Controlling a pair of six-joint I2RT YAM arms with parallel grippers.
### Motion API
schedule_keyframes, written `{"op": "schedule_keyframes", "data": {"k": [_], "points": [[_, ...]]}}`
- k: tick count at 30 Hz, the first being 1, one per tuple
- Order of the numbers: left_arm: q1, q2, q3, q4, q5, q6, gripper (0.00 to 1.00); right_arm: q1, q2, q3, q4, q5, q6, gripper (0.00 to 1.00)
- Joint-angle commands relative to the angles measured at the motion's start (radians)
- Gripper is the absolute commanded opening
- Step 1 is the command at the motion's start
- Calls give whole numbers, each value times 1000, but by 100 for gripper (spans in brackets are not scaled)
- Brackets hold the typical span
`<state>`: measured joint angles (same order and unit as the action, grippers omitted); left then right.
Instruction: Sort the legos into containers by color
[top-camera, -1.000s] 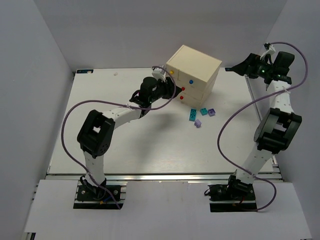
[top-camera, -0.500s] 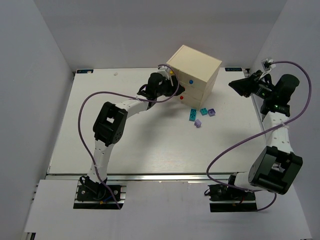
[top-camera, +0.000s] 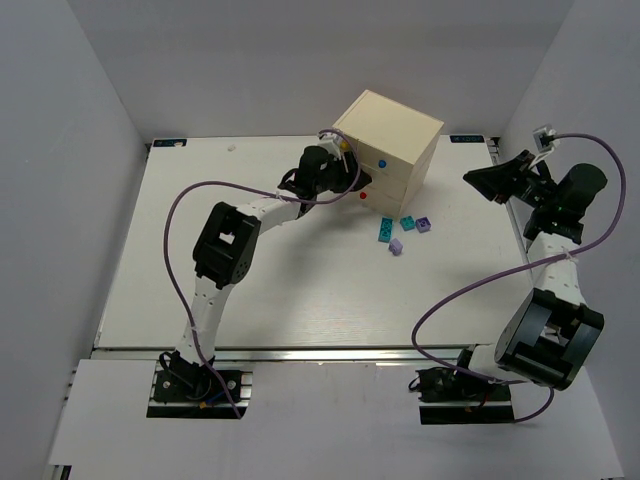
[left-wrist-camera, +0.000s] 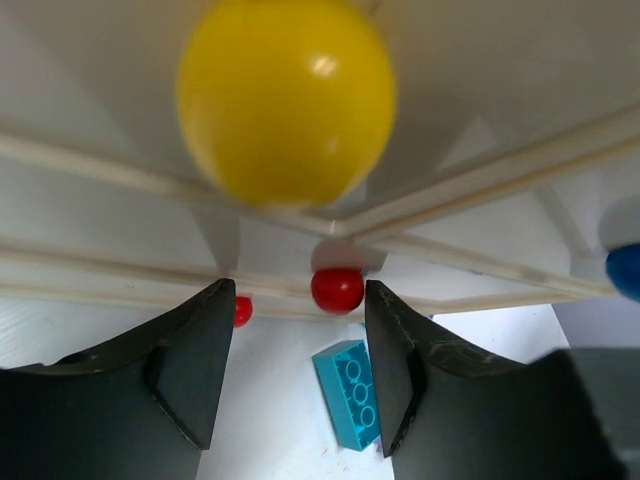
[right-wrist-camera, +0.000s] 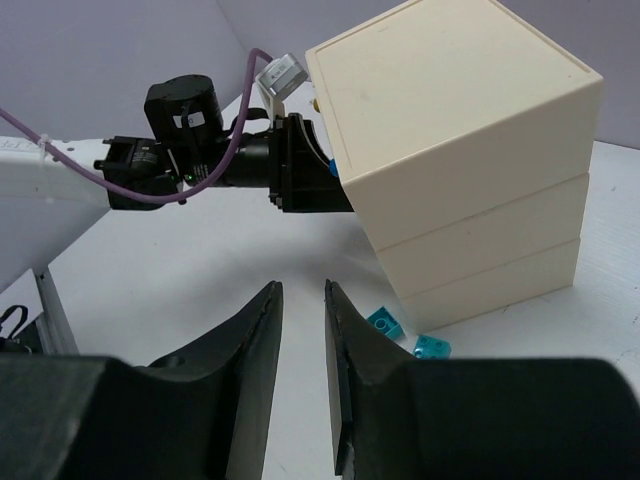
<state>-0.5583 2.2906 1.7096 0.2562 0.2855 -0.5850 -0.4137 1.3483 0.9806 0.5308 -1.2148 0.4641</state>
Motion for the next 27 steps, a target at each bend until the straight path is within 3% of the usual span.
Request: {"op": "schedule_keyframes", "data": {"k": [1,12,16,20,23,27], "points": [[-2,-3,54,12,21,-3,63,-13,-9,-6,110,-38,56,30],[-2,24,81,37,34,-32,47,-31,-12,-14,132,-46,80,29],[-2,21,79,29,34,-42,28,-33,-14,-14,132,-49,79,29],[-2,-14,21,54,41,-47,16,-28,-21,3,103,-66,38,39],[-2,-62,-39,83,44,-44,11,-19,-29,59,-69,-63,-115,47],[-2,-132,-120,100,41,-30,10,15,-28,160,-306,-26,-333,55]]}}
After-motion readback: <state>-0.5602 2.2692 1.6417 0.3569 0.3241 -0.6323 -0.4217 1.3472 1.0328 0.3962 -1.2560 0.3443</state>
